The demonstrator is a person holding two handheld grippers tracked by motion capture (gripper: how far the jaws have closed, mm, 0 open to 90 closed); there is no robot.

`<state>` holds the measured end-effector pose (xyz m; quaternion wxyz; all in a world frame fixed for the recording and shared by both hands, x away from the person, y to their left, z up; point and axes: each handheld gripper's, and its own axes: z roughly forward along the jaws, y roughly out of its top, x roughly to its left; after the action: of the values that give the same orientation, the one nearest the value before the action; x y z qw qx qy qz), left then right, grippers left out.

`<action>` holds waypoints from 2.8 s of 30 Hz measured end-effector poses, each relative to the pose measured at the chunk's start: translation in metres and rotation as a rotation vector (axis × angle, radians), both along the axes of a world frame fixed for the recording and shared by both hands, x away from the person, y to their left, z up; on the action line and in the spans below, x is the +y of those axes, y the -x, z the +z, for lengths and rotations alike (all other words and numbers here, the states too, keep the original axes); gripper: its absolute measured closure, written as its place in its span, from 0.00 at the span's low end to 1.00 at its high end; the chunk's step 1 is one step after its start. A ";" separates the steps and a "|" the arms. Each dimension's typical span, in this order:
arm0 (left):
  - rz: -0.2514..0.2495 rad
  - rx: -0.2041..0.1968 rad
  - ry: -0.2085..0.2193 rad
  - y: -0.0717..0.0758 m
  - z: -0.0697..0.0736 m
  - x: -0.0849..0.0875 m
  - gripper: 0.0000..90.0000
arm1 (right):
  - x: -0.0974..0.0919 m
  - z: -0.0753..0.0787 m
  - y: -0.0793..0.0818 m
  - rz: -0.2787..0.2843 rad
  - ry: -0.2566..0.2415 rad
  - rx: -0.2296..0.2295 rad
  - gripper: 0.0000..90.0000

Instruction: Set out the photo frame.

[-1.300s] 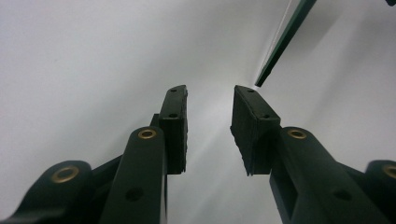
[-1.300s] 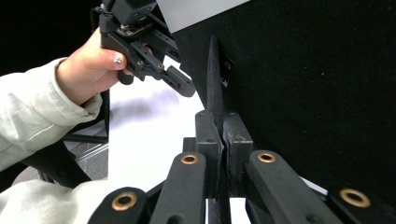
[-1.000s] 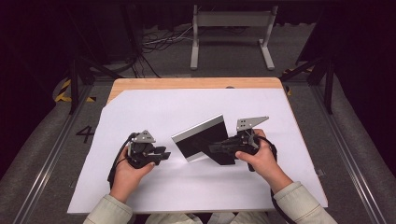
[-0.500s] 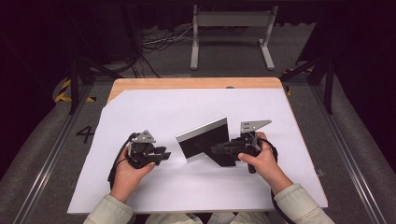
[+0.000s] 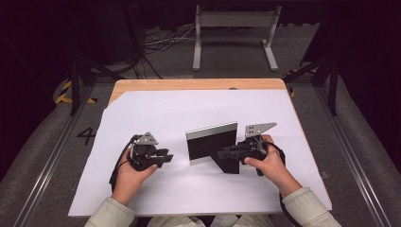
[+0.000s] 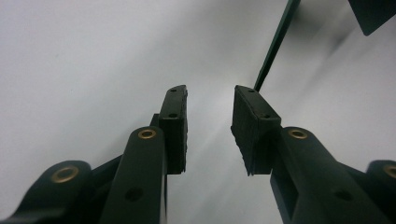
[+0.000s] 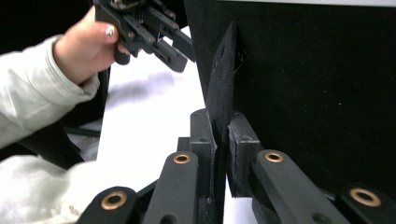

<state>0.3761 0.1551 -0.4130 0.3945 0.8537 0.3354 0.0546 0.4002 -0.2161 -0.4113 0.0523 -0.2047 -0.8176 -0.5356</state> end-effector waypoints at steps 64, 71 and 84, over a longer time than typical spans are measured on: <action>-0.008 -0.053 0.023 0.000 0.006 -0.010 0.74 | -0.033 0.023 0.032 -0.220 0.199 -0.332 0.62; -0.024 -0.065 0.030 0.001 0.010 -0.013 0.73 | -0.049 0.033 0.042 -0.272 0.164 -0.336 0.60; -0.037 -0.099 0.040 -0.002 0.013 -0.019 0.73 | -0.069 0.043 0.049 -0.355 0.147 -0.308 0.69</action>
<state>0.3780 0.1358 -0.3996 0.4287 0.8478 0.3008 0.0829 0.3507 -0.2851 -0.3682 -0.1831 -0.2645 -0.8037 -0.5005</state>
